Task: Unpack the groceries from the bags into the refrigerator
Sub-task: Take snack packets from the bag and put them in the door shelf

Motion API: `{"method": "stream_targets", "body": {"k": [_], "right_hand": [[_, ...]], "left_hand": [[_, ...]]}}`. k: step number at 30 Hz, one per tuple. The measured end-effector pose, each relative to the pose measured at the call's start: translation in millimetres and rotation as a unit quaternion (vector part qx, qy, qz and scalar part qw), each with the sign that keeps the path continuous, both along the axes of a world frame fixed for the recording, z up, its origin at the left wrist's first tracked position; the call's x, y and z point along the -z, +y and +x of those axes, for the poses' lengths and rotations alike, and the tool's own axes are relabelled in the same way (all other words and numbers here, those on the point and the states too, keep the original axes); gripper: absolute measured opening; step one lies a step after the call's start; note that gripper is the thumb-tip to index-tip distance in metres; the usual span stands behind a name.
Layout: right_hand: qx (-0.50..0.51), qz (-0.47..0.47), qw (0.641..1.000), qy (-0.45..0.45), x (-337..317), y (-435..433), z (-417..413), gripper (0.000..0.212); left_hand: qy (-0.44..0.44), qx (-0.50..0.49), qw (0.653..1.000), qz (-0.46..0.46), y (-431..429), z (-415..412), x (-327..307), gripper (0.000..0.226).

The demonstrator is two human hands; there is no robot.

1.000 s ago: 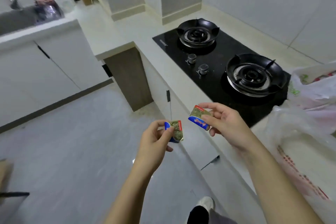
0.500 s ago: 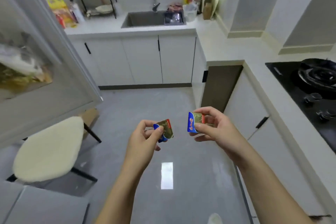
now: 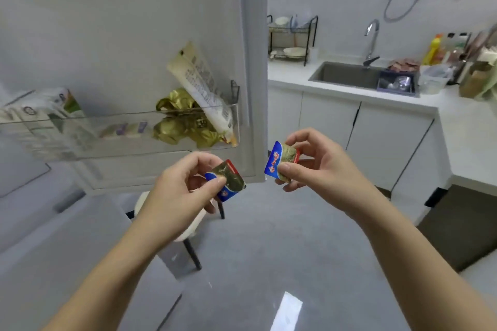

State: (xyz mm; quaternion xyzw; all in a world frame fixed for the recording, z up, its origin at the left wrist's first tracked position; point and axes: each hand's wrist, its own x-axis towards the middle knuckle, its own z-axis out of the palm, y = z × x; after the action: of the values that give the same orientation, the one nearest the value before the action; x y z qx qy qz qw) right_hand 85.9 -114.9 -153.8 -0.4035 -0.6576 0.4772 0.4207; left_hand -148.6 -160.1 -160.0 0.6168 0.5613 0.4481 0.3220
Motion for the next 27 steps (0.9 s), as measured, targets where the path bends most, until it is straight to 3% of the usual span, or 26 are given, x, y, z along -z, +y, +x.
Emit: {"method": "stream_targets", "body": {"k": [5, 8, 10, 14, 17, 19, 22, 27], "right_hand": [[-0.100, 0.090, 0.991, -0.009, -53, 26, -70, 0.023], [-0.093, 0.147, 0.984, -0.036, -81, 41, -120, 0.018], [-0.059, 0.192, 0.977, -0.074, -101, 51, -155, 0.017], [-0.005, 0.288, 0.919, -0.268, -126, 60, -211, 0.019], [0.035, 0.329, 0.840, -0.430, -123, 66, -248, 0.023], [0.049, 0.340, 0.799, -0.492, -119, 70, -262, 0.022], [0.018, 0.302, 0.789, -0.535, -111, 80, -273, 0.017], [-0.044, 0.218, 0.770, -0.597, -100, 104, -285, 0.019]], "left_hand": [[0.054, -0.034, 0.997, 0.049, 9, -73, -67, 0.015], [0.110, -0.054, 0.991, 0.049, 27, -125, -104, 0.014], [0.203, -0.061, 0.976, 0.044, 47, -162, -129, 0.014], [0.382, -0.036, 0.923, 0.029, 86, -200, -162, 0.012], [0.496, 0.017, 0.868, 0.003, 108, -208, -171, 0.008], [0.532, 0.049, 0.845, -0.011, 118, -209, -169, 0.007], [0.572, 0.088, 0.814, -0.046, 132, -208, -159, 0.007], [0.659, 0.148, 0.730, -0.105, 153, -198, -143, 0.013]]}}
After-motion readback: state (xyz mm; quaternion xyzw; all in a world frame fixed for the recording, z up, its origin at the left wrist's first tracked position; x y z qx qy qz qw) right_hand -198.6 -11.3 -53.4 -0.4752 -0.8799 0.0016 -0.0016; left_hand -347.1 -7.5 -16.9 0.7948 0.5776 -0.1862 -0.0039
